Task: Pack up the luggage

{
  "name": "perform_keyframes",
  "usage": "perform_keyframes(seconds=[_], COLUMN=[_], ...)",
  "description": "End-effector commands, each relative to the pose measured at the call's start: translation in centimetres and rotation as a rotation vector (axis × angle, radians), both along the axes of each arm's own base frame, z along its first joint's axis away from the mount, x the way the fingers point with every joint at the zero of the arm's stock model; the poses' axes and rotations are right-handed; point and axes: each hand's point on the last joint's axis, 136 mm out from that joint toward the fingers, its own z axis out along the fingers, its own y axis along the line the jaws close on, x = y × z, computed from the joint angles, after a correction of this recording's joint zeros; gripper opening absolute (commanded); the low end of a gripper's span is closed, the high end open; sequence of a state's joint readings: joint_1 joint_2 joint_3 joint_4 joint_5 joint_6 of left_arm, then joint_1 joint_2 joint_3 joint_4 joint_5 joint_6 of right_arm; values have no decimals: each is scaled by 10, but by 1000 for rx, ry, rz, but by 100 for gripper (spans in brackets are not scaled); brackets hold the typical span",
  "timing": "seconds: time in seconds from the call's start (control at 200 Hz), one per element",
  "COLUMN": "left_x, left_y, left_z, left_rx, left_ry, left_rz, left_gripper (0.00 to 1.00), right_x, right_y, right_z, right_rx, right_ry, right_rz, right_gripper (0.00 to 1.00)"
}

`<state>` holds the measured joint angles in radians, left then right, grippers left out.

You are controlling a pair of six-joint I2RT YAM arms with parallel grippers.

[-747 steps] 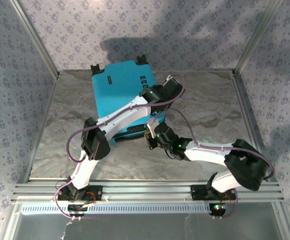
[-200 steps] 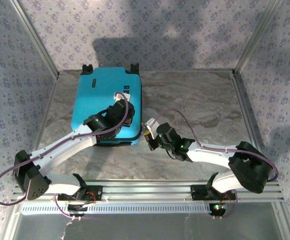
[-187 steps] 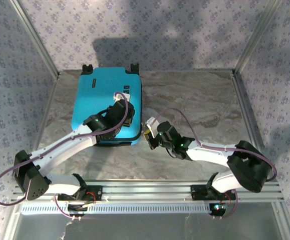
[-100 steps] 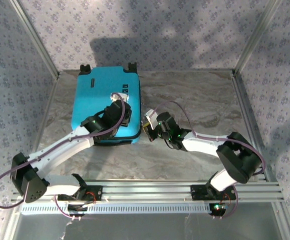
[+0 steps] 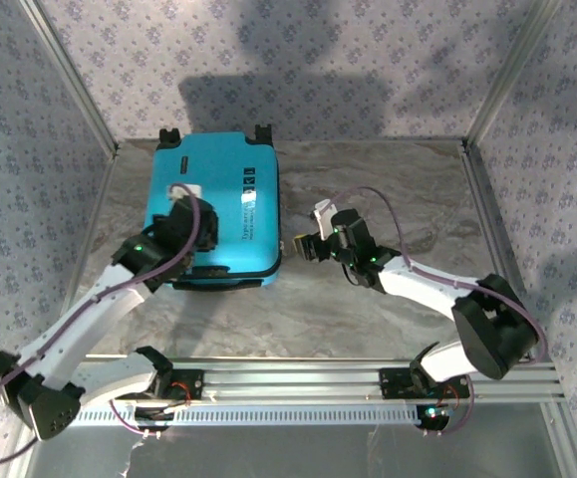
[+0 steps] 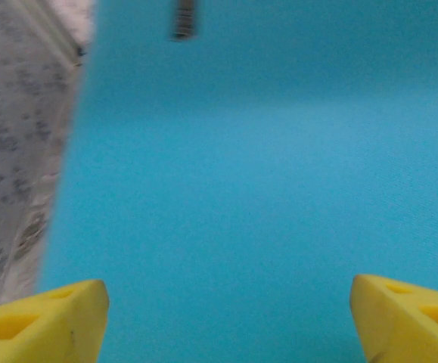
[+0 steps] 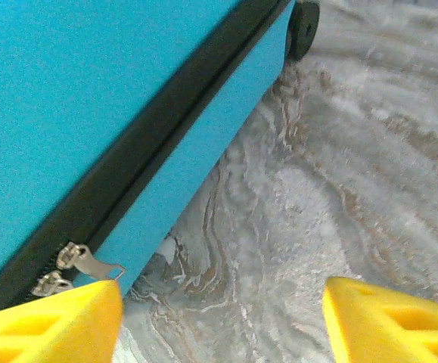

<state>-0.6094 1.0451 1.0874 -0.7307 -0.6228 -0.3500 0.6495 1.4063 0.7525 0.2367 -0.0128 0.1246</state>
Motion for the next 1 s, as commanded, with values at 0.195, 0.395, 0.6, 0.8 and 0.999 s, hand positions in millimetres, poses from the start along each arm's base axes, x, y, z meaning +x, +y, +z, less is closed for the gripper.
perform_keyframes(seconds=[0.195,0.395,0.6,0.8,0.999], left_x=[11,25,24,20,26], left_y=[64,71,60,43,-9], left_z=[20,-13,-37,-55,-58], left_rx=[-237,-379,-431,-496,-629], left_ry=[-55,1,56,102,121], left_rz=[167,171,119,53,-112], left_gripper=[89,89,87,82,78], right_x=[7,13,13,10,8], right_y=[22,47,81,103,97], right_z=[73,86,82,72,77], right_rx=[332,409,461,456,550], right_ry=[98,145,223,251,287], right_rz=[47,102,194,234,281], right_gripper=[88,94,95,95,95])
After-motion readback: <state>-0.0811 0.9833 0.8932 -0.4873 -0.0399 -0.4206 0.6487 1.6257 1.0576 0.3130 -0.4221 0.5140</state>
